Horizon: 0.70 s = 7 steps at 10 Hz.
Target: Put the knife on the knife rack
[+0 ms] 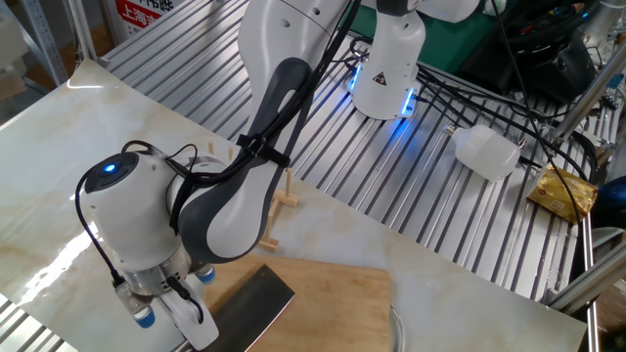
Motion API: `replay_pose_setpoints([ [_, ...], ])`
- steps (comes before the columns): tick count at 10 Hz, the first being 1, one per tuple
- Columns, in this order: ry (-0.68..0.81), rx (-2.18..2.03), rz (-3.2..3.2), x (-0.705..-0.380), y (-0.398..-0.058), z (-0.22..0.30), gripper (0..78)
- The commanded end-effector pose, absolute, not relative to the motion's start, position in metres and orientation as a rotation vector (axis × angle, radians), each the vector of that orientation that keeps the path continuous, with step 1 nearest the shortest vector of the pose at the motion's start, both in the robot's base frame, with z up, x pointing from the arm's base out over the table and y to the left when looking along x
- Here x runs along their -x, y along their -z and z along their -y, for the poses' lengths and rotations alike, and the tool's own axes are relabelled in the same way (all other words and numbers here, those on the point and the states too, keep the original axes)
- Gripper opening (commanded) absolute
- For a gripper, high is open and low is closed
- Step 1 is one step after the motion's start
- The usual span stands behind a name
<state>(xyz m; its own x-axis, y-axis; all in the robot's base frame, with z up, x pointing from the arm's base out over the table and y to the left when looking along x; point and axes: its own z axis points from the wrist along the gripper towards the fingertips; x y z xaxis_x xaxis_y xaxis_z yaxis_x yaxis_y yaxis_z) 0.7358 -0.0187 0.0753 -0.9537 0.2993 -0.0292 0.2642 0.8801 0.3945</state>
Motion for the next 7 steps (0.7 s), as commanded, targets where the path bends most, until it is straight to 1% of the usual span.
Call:
replay_pose_setpoints([
  [1, -0.603, -0.442, -2.955, -0.737, -0.078, 0.018, 1.1],
  [2, -0.580, -0.491, -2.990, -0.738, -0.105, 0.020, 1.1],
  [7, -0.552, -0.503, -3.005, -0.738, -0.114, 0.020, 1.1],
])
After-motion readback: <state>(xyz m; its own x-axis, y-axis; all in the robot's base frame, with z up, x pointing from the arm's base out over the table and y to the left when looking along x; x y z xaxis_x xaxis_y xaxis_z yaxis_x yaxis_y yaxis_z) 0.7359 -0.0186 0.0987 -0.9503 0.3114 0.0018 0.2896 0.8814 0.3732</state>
